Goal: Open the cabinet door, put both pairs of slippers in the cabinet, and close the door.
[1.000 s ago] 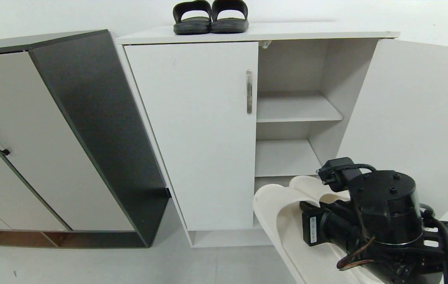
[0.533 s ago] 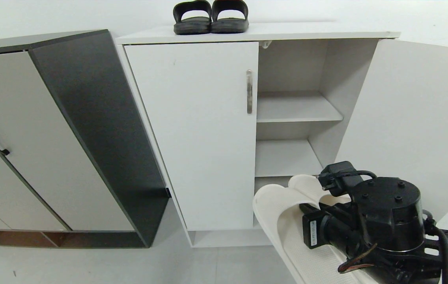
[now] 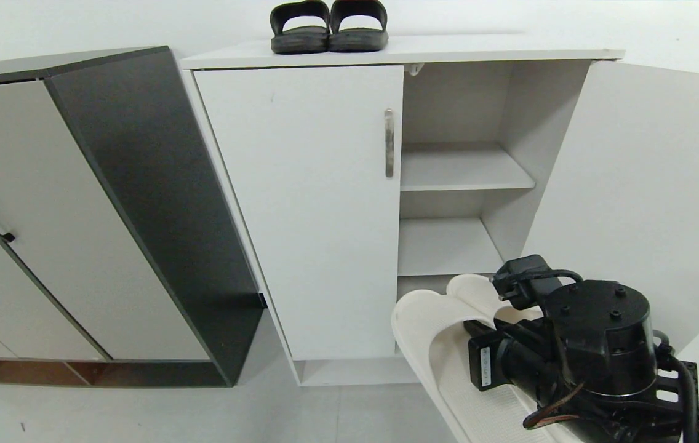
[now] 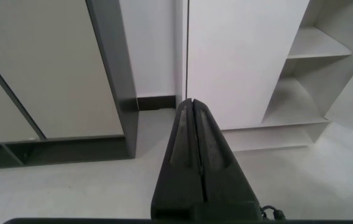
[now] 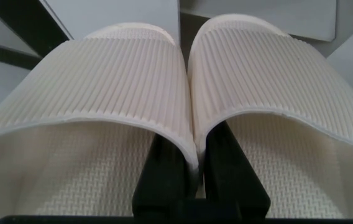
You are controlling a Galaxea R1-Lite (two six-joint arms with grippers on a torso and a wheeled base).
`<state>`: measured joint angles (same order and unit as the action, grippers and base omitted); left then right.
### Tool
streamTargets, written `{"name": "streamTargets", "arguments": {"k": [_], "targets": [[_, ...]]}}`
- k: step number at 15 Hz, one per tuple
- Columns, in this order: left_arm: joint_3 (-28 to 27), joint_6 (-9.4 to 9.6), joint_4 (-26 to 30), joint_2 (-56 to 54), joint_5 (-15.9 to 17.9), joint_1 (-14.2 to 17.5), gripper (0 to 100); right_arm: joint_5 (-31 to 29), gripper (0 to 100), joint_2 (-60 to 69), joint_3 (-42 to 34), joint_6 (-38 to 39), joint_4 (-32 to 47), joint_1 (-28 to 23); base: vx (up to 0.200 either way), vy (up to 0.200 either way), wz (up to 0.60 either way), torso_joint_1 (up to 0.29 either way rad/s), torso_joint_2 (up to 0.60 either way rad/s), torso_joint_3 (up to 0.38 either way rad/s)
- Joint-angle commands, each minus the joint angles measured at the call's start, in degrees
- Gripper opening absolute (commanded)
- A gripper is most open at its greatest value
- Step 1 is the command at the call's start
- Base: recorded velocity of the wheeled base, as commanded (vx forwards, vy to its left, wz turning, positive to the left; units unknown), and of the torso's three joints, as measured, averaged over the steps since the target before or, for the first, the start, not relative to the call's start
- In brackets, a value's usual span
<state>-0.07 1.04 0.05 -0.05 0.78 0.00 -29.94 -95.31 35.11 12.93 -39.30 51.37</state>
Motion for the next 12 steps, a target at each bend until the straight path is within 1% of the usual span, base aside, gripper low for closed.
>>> {"name": "streamTargets", "arguments": {"k": [1, 2, 4, 9, 12], "targets": [[-0.01, 0.02, 0.04, 0.14, 0.01, 0.00, 0, 0.06, 0, 0.03, -0.22, 0.07, -0.42, 0.57, 0.000, 0.000, 0.00, 0.000, 0.00, 0.000], [-0.01, 0.02, 0.04, 0.14, 0.01, 0.00, 0, 0.06, 0, -0.14, -0.57, -0.01, -1.13, 0.75, 0.000, 0.000, 0.00, 0.000, 0.00, 0.000], [-0.01, 0.02, 0.04, 0.14, 0.01, 0.00, 0, -0.03, 0, -0.14, -0.57, -0.01, -1.30, 1.01, 0.000, -0.200, 0.00, 0.002, 0.00, 0.005], [-0.01, -0.07, -0.05, 0.14, 0.01, 0.00, 0, -0.03, 0, -0.32, -0.48, -0.01, -1.30, 3.47, 0.000, -0.200, 0.00, 0.004, 0.00, 0.000], [-0.01, 0.02, 0.04, 0.14, 0.01, 0.00, 0, 0.06, 0, -0.67, -0.48, 0.07, -1.30, 3.82, 0.000, 0.000, 0.00, 0.000, 0.00, 0.000]]}}
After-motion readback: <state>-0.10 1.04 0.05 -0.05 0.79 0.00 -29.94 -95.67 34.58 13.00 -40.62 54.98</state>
